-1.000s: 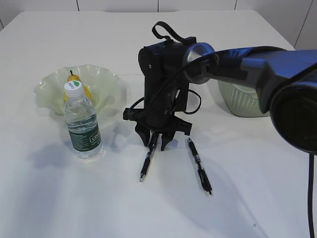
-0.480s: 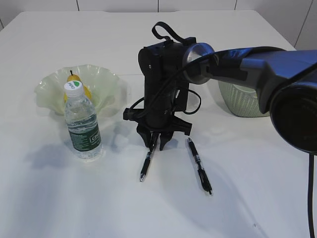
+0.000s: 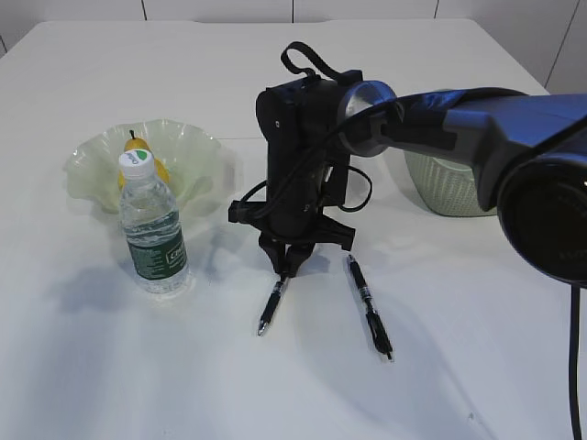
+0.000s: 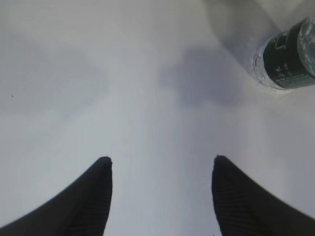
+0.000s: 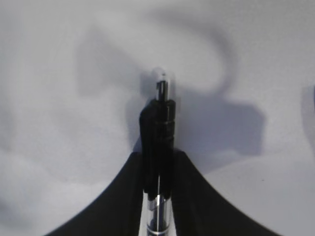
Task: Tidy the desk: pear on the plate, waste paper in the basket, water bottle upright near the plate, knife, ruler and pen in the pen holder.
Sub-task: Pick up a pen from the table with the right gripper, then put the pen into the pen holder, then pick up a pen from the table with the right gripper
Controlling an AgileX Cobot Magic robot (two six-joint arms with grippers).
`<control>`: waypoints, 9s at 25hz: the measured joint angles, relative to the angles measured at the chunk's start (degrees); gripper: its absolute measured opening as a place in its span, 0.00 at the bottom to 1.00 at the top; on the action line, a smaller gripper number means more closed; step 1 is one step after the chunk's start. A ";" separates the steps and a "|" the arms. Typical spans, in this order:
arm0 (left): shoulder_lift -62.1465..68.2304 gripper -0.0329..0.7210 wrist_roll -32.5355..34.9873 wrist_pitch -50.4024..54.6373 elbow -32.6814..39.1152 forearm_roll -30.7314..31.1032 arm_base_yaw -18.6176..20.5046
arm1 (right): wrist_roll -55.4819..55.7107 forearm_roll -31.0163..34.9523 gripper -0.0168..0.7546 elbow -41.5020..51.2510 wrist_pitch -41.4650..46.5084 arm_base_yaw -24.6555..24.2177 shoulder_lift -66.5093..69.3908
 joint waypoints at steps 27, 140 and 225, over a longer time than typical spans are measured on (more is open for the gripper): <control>0.00 0.64 0.00 0.16 0.00 0.00 0.00 | -20.92 0.75 0.16 -8.41 3.20 0.00 -2.31; 0.00 0.64 0.00 1.48 0.00 0.00 0.00 | -39.62 -21.41 0.37 25.55 -38.36 -13.13 -30.78; -0.32 0.64 1.01 7.63 0.00 -1.45 0.00 | -40.40 4.43 0.59 46.17 -15.18 -5.86 -26.55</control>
